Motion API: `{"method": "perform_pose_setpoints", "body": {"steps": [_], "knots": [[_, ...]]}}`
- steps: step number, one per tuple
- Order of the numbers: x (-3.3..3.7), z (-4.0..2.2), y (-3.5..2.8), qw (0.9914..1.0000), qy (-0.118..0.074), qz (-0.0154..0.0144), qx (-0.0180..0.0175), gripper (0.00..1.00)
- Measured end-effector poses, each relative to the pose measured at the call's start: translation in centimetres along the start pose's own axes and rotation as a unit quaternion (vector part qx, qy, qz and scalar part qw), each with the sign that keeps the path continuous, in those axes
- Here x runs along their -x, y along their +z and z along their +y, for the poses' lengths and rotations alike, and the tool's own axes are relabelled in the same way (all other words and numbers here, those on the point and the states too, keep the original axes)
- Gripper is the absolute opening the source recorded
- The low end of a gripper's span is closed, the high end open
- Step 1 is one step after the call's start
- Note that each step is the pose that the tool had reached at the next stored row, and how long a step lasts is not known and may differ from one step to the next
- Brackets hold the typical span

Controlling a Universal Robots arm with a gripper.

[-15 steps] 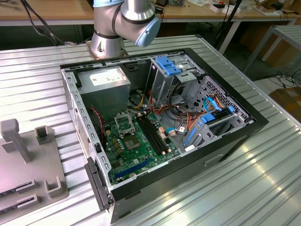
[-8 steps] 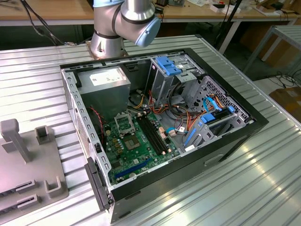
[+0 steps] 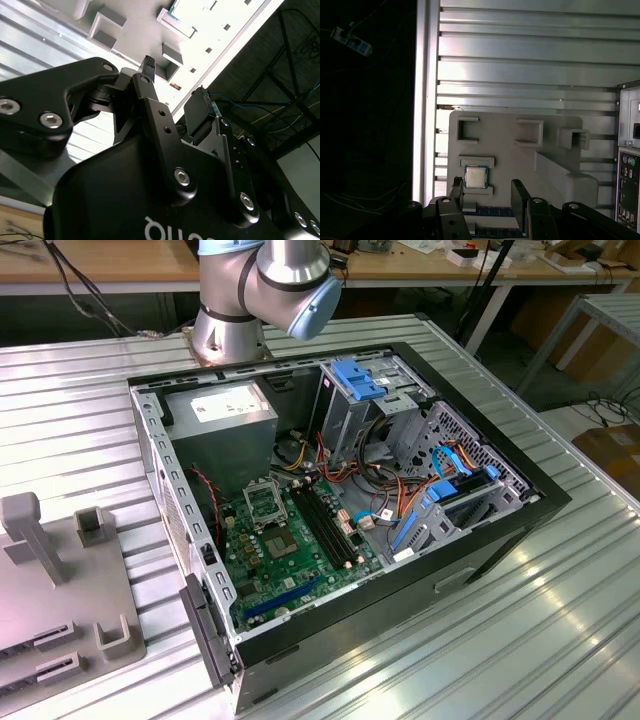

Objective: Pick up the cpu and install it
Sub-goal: 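Pick up the cpu and move it towards the insertion slot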

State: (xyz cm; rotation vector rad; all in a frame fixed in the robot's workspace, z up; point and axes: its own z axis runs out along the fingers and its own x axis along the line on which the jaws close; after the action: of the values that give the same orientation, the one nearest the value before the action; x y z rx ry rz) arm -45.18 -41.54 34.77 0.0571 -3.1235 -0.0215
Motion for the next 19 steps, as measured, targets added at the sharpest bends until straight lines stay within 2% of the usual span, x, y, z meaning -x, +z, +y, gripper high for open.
{"method": "perform_pose_setpoints", "body": {"steps": [19], "knots": [[-0.08,-0.29,0.64,1.00000,-0.001,0.0007,0.0000,0.51]]}}
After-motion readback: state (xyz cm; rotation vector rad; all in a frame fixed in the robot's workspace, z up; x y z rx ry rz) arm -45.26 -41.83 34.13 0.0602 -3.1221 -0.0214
